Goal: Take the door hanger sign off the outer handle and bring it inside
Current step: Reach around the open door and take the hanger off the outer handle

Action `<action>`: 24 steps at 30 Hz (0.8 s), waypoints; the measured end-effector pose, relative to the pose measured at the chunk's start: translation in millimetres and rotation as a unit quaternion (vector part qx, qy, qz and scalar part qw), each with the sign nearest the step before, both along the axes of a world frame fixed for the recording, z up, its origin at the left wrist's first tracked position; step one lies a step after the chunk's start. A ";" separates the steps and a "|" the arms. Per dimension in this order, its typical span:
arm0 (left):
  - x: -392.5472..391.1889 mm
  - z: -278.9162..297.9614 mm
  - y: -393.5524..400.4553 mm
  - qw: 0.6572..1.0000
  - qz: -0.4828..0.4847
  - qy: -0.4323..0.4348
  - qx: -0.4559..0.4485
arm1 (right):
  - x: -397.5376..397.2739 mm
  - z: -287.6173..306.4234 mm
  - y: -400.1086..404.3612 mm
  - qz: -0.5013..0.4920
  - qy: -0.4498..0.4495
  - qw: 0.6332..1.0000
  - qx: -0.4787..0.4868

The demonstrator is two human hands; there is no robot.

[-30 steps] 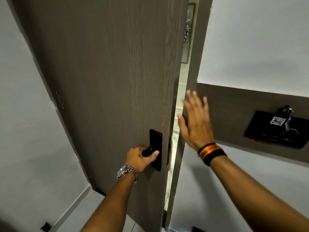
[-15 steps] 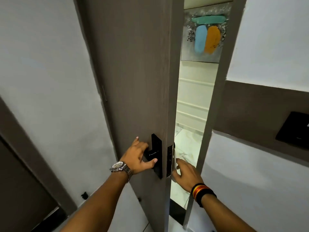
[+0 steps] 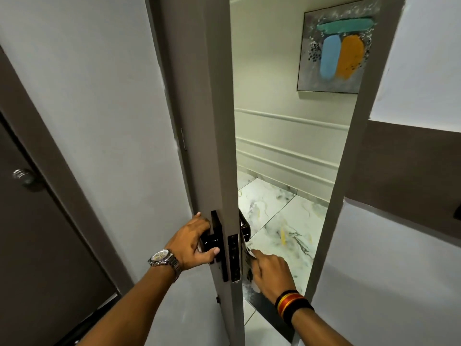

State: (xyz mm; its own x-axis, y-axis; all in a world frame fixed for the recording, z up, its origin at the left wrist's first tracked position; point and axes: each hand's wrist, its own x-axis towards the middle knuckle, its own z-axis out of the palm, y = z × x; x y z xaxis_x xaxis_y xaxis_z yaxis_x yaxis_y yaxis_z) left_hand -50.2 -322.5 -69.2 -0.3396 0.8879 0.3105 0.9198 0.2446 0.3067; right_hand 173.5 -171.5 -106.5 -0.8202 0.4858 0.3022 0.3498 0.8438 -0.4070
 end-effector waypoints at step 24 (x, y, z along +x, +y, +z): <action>-14.4 -1.1 -41.9 0.997 0.003 -0.057 0.044 | -51.3 -12.4 -45.4 -0.021 0.089 0.995 -0.045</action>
